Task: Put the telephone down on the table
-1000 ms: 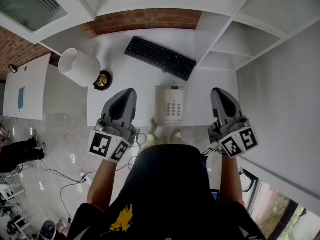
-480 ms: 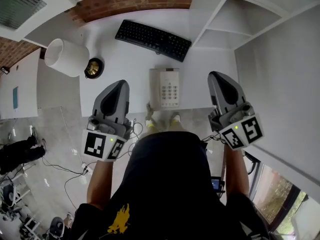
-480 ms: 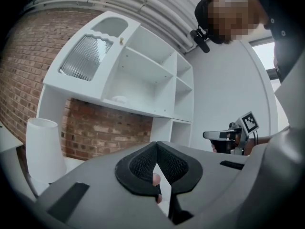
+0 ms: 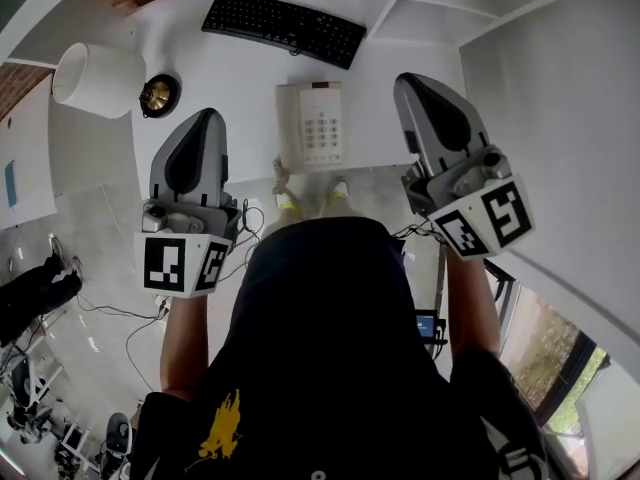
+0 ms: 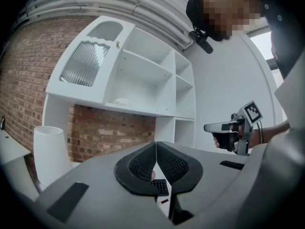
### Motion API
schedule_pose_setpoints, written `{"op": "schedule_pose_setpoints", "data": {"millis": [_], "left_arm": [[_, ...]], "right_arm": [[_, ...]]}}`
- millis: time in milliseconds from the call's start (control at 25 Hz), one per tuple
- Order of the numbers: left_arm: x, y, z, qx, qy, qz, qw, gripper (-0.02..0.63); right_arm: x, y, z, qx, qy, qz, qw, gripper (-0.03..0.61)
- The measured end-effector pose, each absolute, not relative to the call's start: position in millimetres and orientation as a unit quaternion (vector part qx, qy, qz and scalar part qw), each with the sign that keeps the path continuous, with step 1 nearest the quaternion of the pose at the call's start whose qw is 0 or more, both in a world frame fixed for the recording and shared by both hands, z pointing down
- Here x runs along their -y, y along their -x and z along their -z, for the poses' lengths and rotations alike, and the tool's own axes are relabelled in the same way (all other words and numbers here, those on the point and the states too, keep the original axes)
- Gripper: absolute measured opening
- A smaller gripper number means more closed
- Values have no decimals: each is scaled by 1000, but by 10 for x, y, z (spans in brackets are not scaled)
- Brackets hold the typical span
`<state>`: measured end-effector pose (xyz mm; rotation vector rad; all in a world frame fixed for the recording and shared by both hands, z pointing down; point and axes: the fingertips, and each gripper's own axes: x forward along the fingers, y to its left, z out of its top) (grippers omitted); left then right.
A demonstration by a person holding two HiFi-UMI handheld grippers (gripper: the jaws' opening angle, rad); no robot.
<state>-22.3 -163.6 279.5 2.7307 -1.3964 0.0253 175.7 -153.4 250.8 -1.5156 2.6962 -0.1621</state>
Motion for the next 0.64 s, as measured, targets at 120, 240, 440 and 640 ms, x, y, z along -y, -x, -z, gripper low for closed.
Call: {"op": "schedule_pose_setpoints", "data": {"millis": [120,240,440,640], "left_arm": [[1633,245,-2809,456,-889,-3,42,18],[1624,219,-2815,450,-892,-2,43,18],[1577,138,-2843,433,-901,-12,40,18],[1561,115,-2867,423,-905,-24,39,18]], "right_arm": [[1519,-1722,-2505,-872,487,47,21,-3],[1514,-1740,-2493,-870,490,46,21,-3],[1494,-1768,-2485,-868,494,45,20,-3],[1513,-1733,-2498,-868,493,49,23,-3]]}}
